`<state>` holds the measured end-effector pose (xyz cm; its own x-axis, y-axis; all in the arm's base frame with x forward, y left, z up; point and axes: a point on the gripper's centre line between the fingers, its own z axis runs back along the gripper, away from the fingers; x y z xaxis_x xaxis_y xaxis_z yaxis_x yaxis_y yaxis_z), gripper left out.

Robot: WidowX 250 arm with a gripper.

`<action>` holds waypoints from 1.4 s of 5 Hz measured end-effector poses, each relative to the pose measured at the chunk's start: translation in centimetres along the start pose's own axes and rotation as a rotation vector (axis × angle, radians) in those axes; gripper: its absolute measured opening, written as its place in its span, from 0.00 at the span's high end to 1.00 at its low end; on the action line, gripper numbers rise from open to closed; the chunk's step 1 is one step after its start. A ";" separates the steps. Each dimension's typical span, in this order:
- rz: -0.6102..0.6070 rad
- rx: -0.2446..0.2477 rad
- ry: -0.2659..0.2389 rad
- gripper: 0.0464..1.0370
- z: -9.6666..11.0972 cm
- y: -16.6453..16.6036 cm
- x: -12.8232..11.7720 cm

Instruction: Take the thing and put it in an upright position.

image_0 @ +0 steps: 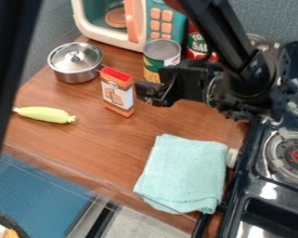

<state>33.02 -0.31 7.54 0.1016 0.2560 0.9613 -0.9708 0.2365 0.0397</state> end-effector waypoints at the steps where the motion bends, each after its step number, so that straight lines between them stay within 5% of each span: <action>1: 0.043 -0.020 0.076 0.04 2.0 0.3 2.0; 2: 0.074 -0.029 0.196 0.04 3.8 1.0 4.1; 4: 0.033 -0.104 0.654 0.04 6.1 2.1 8.0; 6: 0.090 -0.106 1.082 0.04 4.0 4.1 5.9; 7: 0.184 -0.007 1.098 0.04 5.0 5.2 3.5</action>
<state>27.21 -2.90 12.44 0.0965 0.9771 0.1895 -0.9900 0.1139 -0.0831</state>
